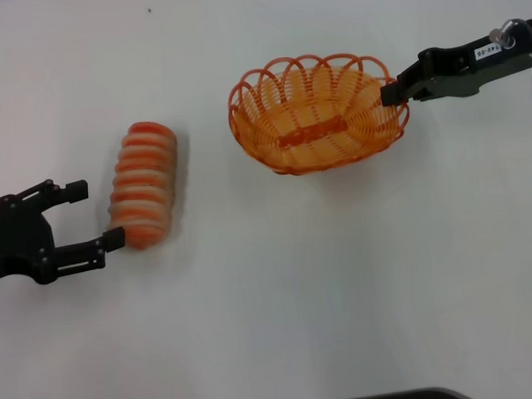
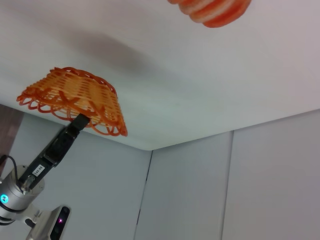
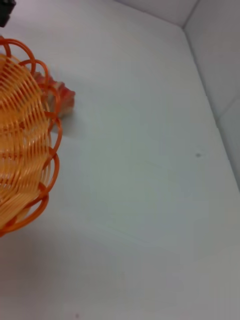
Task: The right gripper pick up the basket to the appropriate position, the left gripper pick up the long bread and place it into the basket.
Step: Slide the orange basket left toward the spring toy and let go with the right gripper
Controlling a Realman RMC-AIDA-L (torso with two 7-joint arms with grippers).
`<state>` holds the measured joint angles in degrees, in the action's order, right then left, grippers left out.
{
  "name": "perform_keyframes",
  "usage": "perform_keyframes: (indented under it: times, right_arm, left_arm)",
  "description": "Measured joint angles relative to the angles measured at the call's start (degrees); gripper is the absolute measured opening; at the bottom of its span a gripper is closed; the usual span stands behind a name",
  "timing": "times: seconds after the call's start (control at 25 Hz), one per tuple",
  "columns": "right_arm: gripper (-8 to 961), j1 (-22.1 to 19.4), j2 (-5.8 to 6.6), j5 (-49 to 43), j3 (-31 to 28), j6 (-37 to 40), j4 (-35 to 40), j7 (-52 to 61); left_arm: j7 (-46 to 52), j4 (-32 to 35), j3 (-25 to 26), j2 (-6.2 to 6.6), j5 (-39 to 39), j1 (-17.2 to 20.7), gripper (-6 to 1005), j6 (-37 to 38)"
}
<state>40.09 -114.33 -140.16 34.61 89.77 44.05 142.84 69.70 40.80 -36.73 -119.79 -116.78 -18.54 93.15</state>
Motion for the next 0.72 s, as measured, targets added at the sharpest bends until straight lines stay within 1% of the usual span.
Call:
perform_keyframes:
  times: [0.04,0.12,0.24,0.32,0.4,0.56,0.72]
  right_arm:
    - [73,-0.05,-0.10,0.01,-0.08,-0.43,-0.43,1.34]
    - [73,-0.23,-0.75,0.02,-0.14,-1.78,-1.20,4.36]
    - [74,-0.68,-2.47,-0.17,0.25,-3.49,-1.25,7.68]
    - [74,-0.85,-3.21,-0.35,0.32,-4.27,-1.06,8.82]
    - [74,-1.15,-3.64,-0.45,0.38,-5.04,-0.95,9.50]
    - [74,-2.63,-3.95,-0.52,0.38,-6.96,-0.26,10.45]
    - [74,-5.16,-5.00,-0.53,0.55,-8.22,4.51,12.17]
  left_arm:
    - [0.05,0.24,0.02,-0.02,0.01,0.02,914,-0.03]
    - [0.23,0.71,0.18,-0.11,0.05,0.01,915,-0.04]
    - [0.32,1.95,0.35,-0.47,0.07,0.02,915,-0.38]
    - [0.37,2.47,0.36,-0.56,0.07,0.02,915,-0.49]
    - [0.38,2.72,0.36,-0.57,0.07,-0.06,915,-0.53]
    - [0.39,2.82,0.35,-0.88,0.07,-0.16,915,-0.60]
    - [0.41,2.88,0.34,-1.14,-0.03,-0.21,915,-0.61]
